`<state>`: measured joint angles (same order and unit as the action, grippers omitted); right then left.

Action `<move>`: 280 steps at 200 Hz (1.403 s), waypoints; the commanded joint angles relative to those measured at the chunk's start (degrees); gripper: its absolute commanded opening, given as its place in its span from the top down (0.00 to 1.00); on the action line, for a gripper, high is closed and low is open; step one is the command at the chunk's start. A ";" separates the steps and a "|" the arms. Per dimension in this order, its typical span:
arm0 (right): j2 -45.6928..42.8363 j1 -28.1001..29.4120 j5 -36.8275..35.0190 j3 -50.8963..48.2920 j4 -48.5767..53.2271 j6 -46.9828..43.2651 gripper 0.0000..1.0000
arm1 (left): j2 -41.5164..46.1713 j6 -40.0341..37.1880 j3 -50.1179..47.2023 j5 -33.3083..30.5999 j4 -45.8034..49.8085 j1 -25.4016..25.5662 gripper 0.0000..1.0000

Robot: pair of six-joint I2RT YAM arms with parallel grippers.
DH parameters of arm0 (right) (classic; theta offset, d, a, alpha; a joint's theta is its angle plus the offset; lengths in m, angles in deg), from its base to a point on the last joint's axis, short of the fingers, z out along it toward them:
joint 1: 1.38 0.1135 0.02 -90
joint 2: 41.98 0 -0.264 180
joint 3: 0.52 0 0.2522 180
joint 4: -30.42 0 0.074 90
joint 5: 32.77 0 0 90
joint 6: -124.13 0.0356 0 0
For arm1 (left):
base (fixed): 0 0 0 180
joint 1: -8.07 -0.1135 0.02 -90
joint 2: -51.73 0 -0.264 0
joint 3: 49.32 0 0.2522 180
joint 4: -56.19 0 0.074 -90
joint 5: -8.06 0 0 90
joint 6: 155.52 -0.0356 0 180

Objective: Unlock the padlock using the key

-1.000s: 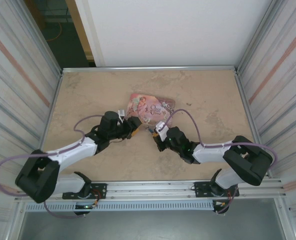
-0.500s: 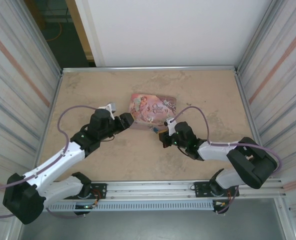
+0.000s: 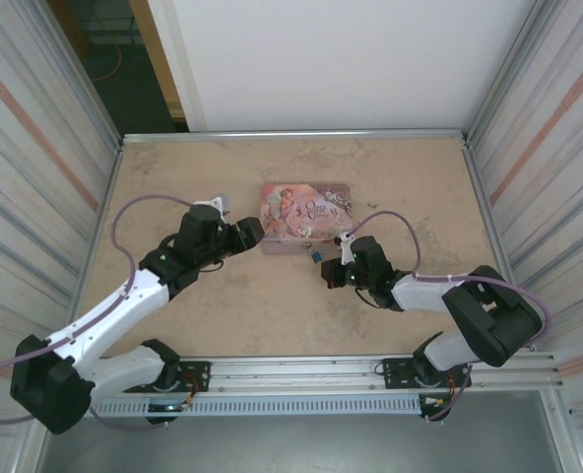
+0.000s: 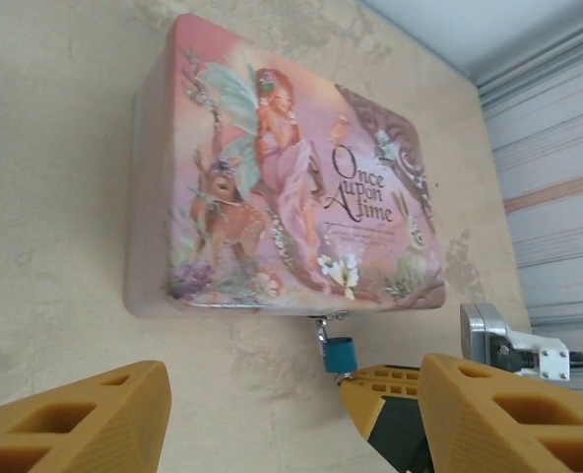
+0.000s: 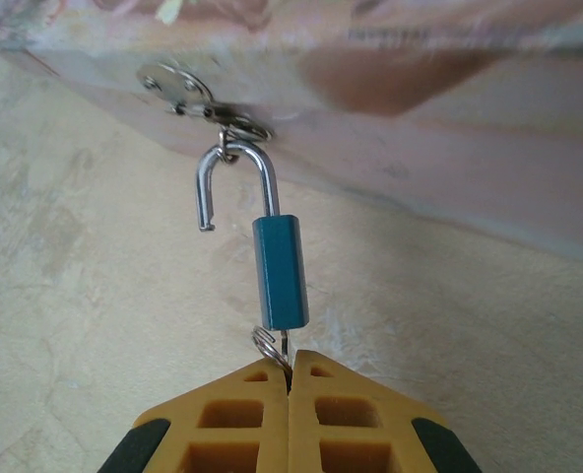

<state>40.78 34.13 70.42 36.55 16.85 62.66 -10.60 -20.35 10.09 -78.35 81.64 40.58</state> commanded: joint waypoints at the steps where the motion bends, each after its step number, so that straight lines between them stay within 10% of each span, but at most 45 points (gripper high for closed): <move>1: 2.10 -1.07 0.12 1.15 0.97 2.00 1.00 | -3.93 -3.80 3.72 6.28 3.17 -3.91 0.32; 165: 4.41 -2.28 0.43 1.17 -2.05 1.44 0.91 | -33.86 -13.53 18.31 22.99 -0.43 -14.15 0.31; 280: -3.79 -4.16 0.73 1.09 4.81 -0.31 0.58 | -40.83 -14.25 19.54 22.38 1.25 -11.73 0.33</move>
<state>40.19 31.13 70.99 36.86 18.89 63.43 -51.78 -33.01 30.85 -55.42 81.24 28.06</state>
